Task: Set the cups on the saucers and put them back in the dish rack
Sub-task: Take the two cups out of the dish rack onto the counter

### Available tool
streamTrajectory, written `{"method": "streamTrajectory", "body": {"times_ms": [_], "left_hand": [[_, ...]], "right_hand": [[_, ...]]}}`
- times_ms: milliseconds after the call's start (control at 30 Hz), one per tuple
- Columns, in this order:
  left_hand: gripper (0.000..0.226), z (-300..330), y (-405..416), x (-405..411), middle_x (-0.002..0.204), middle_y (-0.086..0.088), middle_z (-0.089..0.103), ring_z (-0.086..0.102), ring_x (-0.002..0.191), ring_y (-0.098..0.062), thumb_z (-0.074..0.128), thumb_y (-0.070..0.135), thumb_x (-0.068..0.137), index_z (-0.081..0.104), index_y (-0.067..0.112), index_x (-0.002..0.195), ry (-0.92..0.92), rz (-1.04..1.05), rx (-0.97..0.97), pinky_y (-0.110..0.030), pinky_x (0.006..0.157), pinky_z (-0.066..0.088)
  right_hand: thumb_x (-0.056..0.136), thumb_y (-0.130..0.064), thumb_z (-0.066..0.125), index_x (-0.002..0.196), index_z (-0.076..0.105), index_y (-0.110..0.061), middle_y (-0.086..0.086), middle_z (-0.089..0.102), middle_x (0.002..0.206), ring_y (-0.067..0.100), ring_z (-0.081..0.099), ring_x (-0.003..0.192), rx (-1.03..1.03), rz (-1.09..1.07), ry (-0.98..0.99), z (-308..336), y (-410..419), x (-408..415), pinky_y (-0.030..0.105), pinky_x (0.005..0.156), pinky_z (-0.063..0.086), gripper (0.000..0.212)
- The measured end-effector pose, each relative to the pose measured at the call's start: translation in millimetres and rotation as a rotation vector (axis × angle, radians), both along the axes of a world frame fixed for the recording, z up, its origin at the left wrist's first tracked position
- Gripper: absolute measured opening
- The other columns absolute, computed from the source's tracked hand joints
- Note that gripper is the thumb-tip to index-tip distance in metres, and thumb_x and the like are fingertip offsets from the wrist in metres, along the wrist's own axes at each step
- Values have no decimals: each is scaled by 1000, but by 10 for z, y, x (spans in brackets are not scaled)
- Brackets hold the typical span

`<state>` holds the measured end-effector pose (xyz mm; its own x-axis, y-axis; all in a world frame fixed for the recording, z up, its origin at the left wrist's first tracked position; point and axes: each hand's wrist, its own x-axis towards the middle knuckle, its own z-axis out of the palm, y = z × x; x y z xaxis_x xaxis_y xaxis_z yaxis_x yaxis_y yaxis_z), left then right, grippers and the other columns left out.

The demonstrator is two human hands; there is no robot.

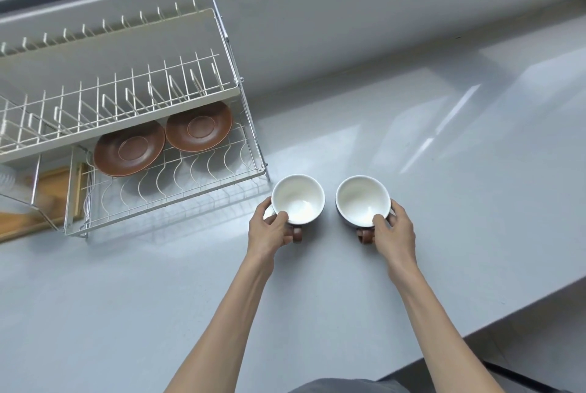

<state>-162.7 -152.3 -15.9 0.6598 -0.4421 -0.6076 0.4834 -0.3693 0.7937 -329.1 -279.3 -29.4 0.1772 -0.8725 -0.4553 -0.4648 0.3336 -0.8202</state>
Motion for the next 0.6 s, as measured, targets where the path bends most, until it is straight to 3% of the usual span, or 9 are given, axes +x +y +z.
{"method": "streamTrajectory", "body": {"times_ms": [167, 233, 300, 367, 500, 600], "left_hand": [[53, 25, 40, 33, 89, -7, 68, 67, 47, -12, 49, 0, 92, 45, 19, 142, 18, -26, -4, -18, 45, 52], [53, 41, 53, 54, 90, -6, 69, 68, 47, -11, 50, 0, 93, 45, 20, 142, 13, -62, 3, -19, 44, 52], [50, 62, 70, 84, 92, -4, 69, 70, 50, -10, 51, 4, 95, 44, 20, 143, -5, -128, 13, -21, 46, 53], [49, 97, 101, 141, 96, -2, 70, 73, 61, -12, 52, 13, 97, 42, 21, 144, -47, -238, 58, -26, 55, 55], [51, 229, 237, 340, 116, -5, 66, 69, 91, -25, 53, 31, 98, 39, 25, 147, -170, -513, 205, -37, 80, 55], [53, 398, 392, 555, 127, -4, 61, 64, 103, -28, 52, 37, 98, 39, 25, 148, -267, -721, 295, -40, 91, 52]], "right_hand": [[91, -18, 46, 136, 53, -30, -5, 69, 121, 15, 75, 78, -21, 45, 60, 10, -9, -20, 25, 61, 48, 47], [94, -21, 49, 137, 53, -28, -3, 67, 123, 12, 67, 89, -46, 74, 106, 32, -21, -30, 28, 69, 46, 44], [94, -23, 50, 133, 55, -23, 3, 66, 122, 19, 55, 95, -97, 131, 181, 75, -31, -35, 32, 77, 43, 39], [93, -25, 50, 129, 52, -20, 7, 64, 122, 28, 53, 99, -162, 232, 333, 147, -32, -32, 35, 78, 40, 36], [94, -34, 49, 140, 46, -17, 11, 55, 131, 39, 59, 109, -337, 447, 742, 356, 2, 29, 38, 76, 37, 49], [95, -33, 46, 135, 53, -15, 11, 62, 126, 37, 63, 109, -480, 528, 824, 525, 35, 166, 36, 73, 36, 44]]}}
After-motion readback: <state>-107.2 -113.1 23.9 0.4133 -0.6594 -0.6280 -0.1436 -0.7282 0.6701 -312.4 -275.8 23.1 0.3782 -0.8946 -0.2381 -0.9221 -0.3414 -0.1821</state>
